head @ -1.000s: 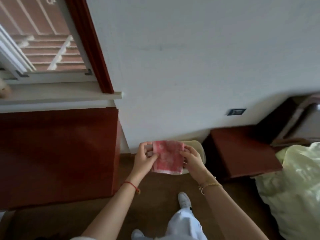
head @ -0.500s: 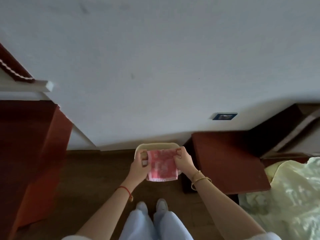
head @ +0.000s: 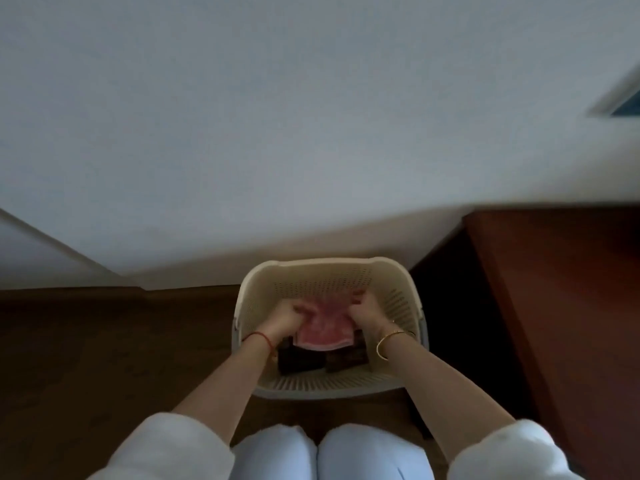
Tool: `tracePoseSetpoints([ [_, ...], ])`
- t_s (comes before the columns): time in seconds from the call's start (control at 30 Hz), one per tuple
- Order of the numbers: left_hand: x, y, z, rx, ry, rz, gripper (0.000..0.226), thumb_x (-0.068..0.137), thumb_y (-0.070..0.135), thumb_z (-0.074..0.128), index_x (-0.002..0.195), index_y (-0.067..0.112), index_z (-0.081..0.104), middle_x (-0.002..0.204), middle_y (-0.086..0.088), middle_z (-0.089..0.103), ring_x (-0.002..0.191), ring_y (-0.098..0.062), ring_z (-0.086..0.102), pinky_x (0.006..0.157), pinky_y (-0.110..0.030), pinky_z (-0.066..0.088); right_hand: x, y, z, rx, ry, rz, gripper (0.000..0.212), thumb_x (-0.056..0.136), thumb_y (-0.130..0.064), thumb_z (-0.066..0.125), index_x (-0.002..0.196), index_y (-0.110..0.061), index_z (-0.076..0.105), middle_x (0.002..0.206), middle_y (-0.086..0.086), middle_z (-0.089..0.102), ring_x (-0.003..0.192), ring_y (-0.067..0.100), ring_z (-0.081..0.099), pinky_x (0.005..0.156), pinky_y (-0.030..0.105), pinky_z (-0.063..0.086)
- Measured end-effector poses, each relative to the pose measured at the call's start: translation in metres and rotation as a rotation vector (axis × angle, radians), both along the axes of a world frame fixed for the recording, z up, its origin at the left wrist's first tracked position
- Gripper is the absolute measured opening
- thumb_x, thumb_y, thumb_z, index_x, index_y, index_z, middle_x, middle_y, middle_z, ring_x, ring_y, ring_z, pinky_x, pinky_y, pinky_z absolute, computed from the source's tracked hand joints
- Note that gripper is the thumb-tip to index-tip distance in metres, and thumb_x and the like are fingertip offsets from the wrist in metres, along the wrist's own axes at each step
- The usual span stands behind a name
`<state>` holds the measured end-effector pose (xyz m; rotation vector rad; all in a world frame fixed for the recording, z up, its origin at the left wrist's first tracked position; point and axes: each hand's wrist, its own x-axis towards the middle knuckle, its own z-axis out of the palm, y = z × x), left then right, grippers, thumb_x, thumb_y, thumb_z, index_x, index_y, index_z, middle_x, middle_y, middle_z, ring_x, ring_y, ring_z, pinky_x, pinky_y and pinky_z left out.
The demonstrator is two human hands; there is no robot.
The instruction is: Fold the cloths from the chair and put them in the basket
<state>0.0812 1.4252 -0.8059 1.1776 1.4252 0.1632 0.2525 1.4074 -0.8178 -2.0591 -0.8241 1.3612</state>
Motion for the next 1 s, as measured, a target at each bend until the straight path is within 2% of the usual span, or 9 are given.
tracePoseSetpoints([
  [0.1, 0.01, 0.014, -0.075, -0.202, 0.052, -0.021, 0.037, 0.087, -0.006, 0.052, 0.115, 0.01, 0.07, 0.112, -0.008, 0.067, 0.112, -0.03, 0.062, 0.093, -0.039, 0.052, 0.007, 0.012, -0.078, 0.041, -0.084, 0.107, 0.028, 0.08, -0.004, 0.07, 0.105, -0.01, 0.058, 0.11, 0.016, 0.066, 0.11, 0.032, 0.062, 0.097, 0.047, 0.051],
  [0.23, 0.012, 0.019, -0.14, -0.376, 0.132, -0.026, 0.014, 0.087, 0.013, 0.061, 0.1, 0.012, 0.064, 0.107, -0.011, 0.067, 0.106, -0.029, 0.064, 0.102, -0.05, 0.048, 0.016, 0.015, -0.153, -0.059, -0.11, 0.259, 0.045, 0.083, -0.025, 0.072, 0.121, -0.004, 0.062, 0.125, 0.016, 0.063, 0.12, 0.032, 0.058, 0.105, 0.044, 0.047],
  [0.4, 0.005, 0.023, -0.157, -0.562, 0.129, -0.105, 0.012, 0.087, 0.021, 0.067, 0.097, 0.015, 0.063, 0.1, -0.005, 0.062, 0.091, -0.021, 0.062, 0.076, -0.038, 0.059, 0.022, 0.013, -0.185, -0.302, -0.099, 0.333, 0.063, 0.085, -0.019, 0.068, 0.14, -0.001, 0.044, 0.14, 0.02, 0.051, 0.125, 0.037, 0.054, 0.105, 0.046, 0.047],
  [0.5, 0.005, 0.025, -0.153, -0.589, 0.185, -0.14, 0.023, 0.089, 0.024, 0.066, 0.108, 0.013, 0.058, 0.108, -0.004, 0.053, 0.105, -0.024, 0.055, 0.086, -0.045, 0.054, 0.02, 0.018, -0.184, -0.421, -0.07, 0.357, 0.084, 0.087, -0.028, 0.066, 0.152, -0.005, 0.018, 0.152, 0.02, 0.034, 0.136, 0.036, 0.042, 0.111, 0.048, 0.04],
  [0.57, 0.008, 0.024, -0.143, -0.539, 0.21, -0.141, 0.029, 0.09, 0.027, 0.065, 0.111, 0.01, 0.055, 0.107, -0.006, 0.053, 0.096, -0.022, 0.055, 0.085, -0.041, 0.05, 0.02, 0.02, -0.174, -0.423, -0.121, 0.398, 0.082, 0.086, -0.037, 0.065, 0.151, -0.006, 0.025, 0.148, 0.015, 0.041, 0.132, 0.031, 0.047, 0.109, 0.043, 0.043],
  [0.7, 0.012, 0.015, -0.085, -0.351, -0.014, 0.089, 0.022, 0.096, 0.025, 0.057, 0.113, 0.01, 0.059, 0.1, -0.009, 0.06, 0.085, -0.019, 0.059, 0.082, -0.031, 0.049, 0.017, 0.018, -0.118, -0.296, -0.047, 0.262, 0.035, 0.092, -0.019, 0.053, 0.122, 0.0, 0.058, 0.109, 0.014, 0.06, 0.086, 0.022, 0.06, 0.07, 0.027, 0.051],
  [0.8, 0.006, -0.003, -0.006, -0.137, -0.085, 0.212, 0.031, 0.098, 0.02, 0.054, 0.127, 0.009, 0.057, 0.105, -0.002, 0.062, 0.092, -0.014, 0.061, 0.069, -0.018, 0.052, 0.01, 0.011, -0.035, -0.224, 0.067, 0.136, 0.031, 0.095, -0.018, 0.05, 0.122, -0.004, 0.057, 0.109, 0.014, 0.058, 0.086, 0.023, 0.059, 0.069, 0.03, 0.052],
  [0.93, -0.006, -0.032, 0.107, -0.088, -0.128, 0.296, 0.038, 0.099, 0.021, 0.053, 0.136, 0.01, 0.054, 0.132, -0.009, 0.057, 0.124, -0.027, 0.053, 0.102, -0.04, 0.047, 0.003, -0.01, 0.093, -0.193, 0.1, 0.056, 0.032, 0.096, -0.021, 0.048, 0.122, -0.005, 0.056, 0.115, 0.015, 0.057, 0.101, 0.028, 0.06, 0.075, 0.032, 0.052],
  [1.0, -0.013, -0.043, 0.166, -0.105, -0.165, 0.393, 0.041, 0.099, 0.022, 0.054, 0.138, 0.012, 0.053, 0.137, -0.008, 0.055, 0.128, -0.027, 0.051, 0.109, -0.043, 0.043, 0.003, -0.019, 0.156, -0.154, 0.039, 0.052, 0.021, 0.094, -0.023, 0.049, 0.107, -0.011, 0.061, 0.109, 0.014, 0.059, 0.096, 0.028, 0.061, 0.063, 0.028, 0.052],
])
